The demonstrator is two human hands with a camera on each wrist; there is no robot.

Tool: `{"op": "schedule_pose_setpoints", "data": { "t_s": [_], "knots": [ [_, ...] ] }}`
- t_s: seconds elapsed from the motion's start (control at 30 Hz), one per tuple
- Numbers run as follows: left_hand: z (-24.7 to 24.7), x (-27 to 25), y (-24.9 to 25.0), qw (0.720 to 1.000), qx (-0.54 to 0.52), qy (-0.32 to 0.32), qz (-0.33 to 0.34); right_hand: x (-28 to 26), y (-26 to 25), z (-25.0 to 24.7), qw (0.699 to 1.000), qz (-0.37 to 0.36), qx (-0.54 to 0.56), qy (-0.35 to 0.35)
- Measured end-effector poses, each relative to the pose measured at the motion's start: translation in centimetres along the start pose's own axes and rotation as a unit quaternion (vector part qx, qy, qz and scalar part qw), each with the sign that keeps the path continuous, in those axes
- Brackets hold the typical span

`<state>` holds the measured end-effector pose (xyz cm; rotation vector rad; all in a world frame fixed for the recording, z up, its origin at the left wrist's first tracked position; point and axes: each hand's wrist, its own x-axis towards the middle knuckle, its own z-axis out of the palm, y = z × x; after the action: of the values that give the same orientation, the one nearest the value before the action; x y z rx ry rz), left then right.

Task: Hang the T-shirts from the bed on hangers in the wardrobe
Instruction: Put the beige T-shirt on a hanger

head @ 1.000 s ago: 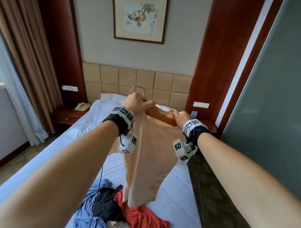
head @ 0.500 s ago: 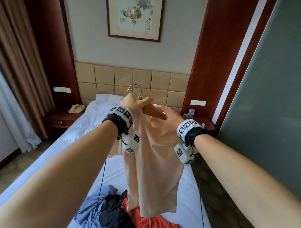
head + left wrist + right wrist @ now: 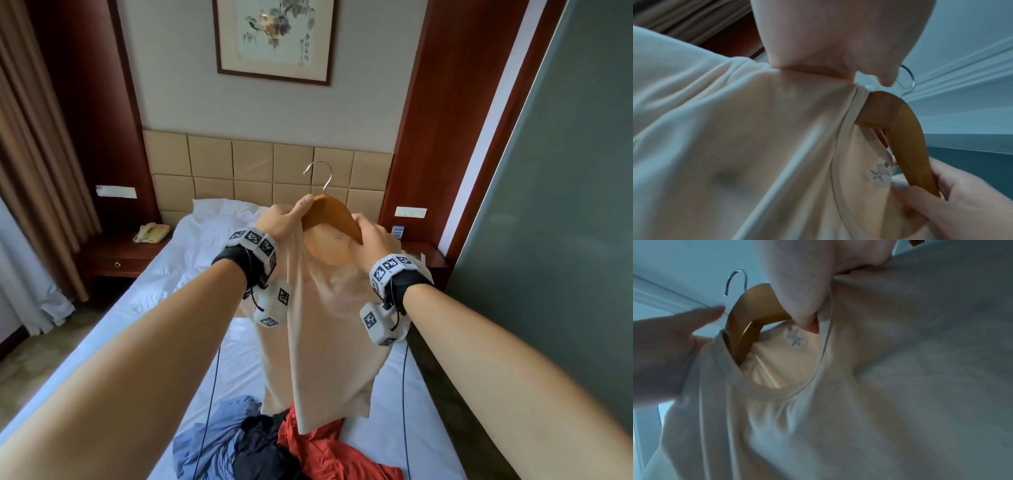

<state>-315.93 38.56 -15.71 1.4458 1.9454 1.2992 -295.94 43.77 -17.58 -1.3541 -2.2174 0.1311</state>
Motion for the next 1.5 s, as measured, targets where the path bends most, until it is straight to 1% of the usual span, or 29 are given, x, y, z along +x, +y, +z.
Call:
{"op": "schedule_pose_setpoints", "data": {
  "t_s": [0.13,0.2,0.3,0.37,0.47,0.6,0.77,0.83,0.9,1.0,1.07,1.13,1.3,1.37,1.5],
  "knots": [
    [-0.9,-0.3,-2.4,1.0,0.0,0.011,-0.027,-0.2,-0.4,1.2,0.999,0.03,0.014,0.031],
    [-1.2,-0.4,-3.6,0.998,0.02,0.018,-0.05,-0.2,-0.5,1.9,0.998,0.039,0.009,0.04],
    [-1.9,-0.6,-5.2,0.995,0.058,0.031,-0.071,-0.3,-0.8,2.9,0.996,0.055,0.038,0.056],
    [-2.5,-0.3,-6.6,0.992,0.076,0.042,-0.097,-0.3,-1.0,3.5,0.994,0.073,0.059,0.063],
    [-3.7,-0.5,-8.1,0.986,0.076,0.067,-0.131,-0.4,-1.7,4.1,0.988,0.1,0.087,0.076],
    [-5.2,-1.0,-9.7,0.98,0.055,0.094,-0.165,-0.8,-2.4,5.0,0.98,0.119,0.128,0.091],
    [-5.3,-1.7,-11.0,0.974,0.031,0.137,-0.176,-1.2,-3.5,6.2,0.976,0.136,0.148,0.081],
    [-4.6,-2.4,-11.0,0.977,0.021,0.129,-0.168,-1.2,-4.3,6.7,0.976,0.129,0.154,0.086],
    [-3.7,-3.0,-11.1,0.979,0.005,0.119,-0.168,-1.3,-5.1,7.2,0.98,0.123,0.128,0.087],
    [-3.2,-3.8,-11.5,0.974,-0.01,0.129,-0.184,-1.9,-5.6,7.4,0.984,0.118,0.1,0.091],
    [-3.5,-4.1,-12.7,0.967,-0.008,0.15,-0.205,-2.3,-5.3,7.4,0.98,0.135,0.099,0.105],
    [-4.0,-4.3,-14.0,0.961,-0.033,0.172,-0.216,-2.8,-4.7,7.4,0.976,0.166,0.091,0.108],
    [-3.8,-5.0,-16.2,0.941,-0.137,0.199,-0.237,-3.6,-4.0,8.5,0.961,0.248,0.104,0.069],
    [-3.7,-5.4,-17.1,0.923,-0.186,0.212,-0.261,-4.0,-3.7,9.3,0.954,0.275,0.107,0.06],
    [-3.4,-6.9,-19.0,0.87,-0.318,0.222,-0.305,-5.2,-3.7,10.6,0.938,0.318,0.124,0.056]
  ]
}}
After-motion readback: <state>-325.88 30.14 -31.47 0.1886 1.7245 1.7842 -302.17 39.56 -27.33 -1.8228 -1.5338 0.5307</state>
